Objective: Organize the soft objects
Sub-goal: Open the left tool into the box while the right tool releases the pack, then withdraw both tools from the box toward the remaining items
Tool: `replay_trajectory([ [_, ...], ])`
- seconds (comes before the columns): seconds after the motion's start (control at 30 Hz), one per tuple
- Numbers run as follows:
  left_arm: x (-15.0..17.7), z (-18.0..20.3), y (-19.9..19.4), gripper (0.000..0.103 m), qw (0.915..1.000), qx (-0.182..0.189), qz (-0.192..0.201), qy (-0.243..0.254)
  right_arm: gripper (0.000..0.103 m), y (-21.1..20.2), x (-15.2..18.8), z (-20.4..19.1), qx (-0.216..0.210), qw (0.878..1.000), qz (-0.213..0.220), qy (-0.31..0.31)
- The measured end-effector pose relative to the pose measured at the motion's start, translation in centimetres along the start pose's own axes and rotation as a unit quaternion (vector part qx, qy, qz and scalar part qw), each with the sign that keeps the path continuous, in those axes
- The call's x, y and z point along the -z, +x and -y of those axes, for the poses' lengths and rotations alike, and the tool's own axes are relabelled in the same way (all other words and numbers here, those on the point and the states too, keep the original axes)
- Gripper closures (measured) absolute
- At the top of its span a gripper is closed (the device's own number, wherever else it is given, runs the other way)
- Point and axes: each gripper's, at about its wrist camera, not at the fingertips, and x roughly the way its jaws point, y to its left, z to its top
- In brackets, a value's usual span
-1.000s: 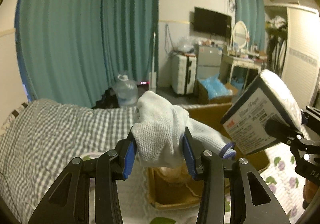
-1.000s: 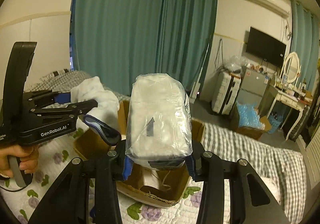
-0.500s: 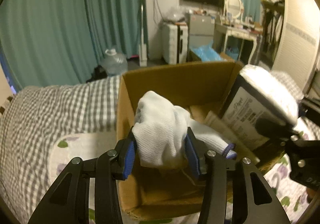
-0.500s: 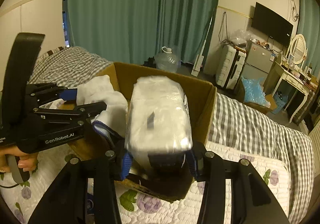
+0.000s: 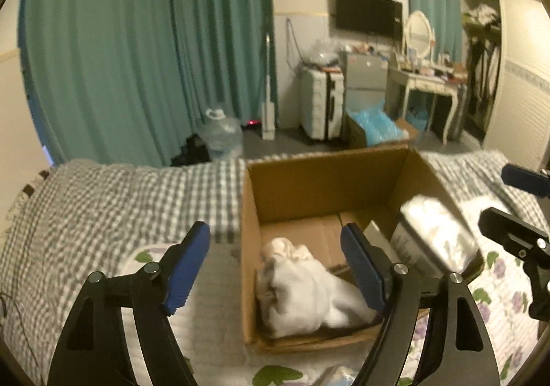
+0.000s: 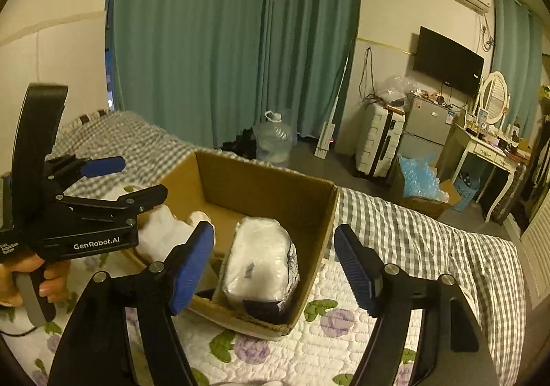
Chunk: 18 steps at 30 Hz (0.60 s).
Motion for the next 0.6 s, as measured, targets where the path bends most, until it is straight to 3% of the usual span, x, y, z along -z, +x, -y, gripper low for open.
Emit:
replay_trajectory([
  [0.37, -0.7, -3.2, -5.7, 0.023, 0.9976, -0.011, 0.032, -0.061, 0.013, -6.5, -1.4, -1.3, 0.008, 0.999, 0.037, 0.005],
  [0.6, -0.7, -3.8, -9.9, 0.019, 0.9958, -0.013, 0.052, -0.074, 0.01, -10.0, -1.9, -3.6, 0.018, 0.998, 0.058, -0.014],
])
